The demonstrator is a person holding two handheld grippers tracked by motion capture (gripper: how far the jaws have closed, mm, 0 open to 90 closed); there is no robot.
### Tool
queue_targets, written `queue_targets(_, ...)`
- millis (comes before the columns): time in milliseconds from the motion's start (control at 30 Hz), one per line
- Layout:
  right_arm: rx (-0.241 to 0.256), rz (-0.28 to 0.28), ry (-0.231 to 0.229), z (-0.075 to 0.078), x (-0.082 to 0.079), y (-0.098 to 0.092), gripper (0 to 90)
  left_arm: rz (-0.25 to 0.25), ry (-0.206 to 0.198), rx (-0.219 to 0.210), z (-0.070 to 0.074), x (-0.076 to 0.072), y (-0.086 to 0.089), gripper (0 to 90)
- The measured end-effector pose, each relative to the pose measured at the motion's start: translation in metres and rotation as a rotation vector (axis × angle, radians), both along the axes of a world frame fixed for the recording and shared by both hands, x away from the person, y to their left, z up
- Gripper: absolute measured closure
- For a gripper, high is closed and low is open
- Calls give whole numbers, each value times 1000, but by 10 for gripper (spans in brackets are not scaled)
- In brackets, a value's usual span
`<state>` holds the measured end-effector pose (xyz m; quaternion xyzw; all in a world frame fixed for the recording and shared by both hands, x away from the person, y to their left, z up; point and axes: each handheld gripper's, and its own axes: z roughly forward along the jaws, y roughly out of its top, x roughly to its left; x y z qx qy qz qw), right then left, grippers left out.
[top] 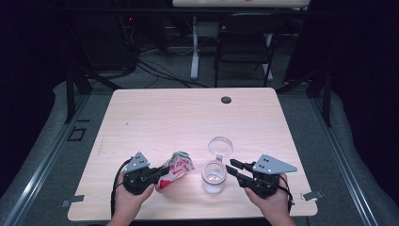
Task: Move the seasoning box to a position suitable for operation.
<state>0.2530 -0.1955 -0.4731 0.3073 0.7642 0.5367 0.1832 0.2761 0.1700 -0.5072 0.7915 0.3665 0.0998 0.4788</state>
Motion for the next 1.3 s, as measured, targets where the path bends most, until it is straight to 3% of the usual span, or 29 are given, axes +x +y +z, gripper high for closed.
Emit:
queue_targets(467, -49, 130, 57, -8, 23, 51, 720, -12, -2, -12, -3, -4, 2, 895)
queue_targets(767, -59, 178, 93, -14, 30, 72, 725, -23, 2, -11, -3, -4, 3, 893)
queue_targets(1300, -123, 198, 89, -16, 41, 98, 770, -21, 5, -22, -4, -4, 3, 889)
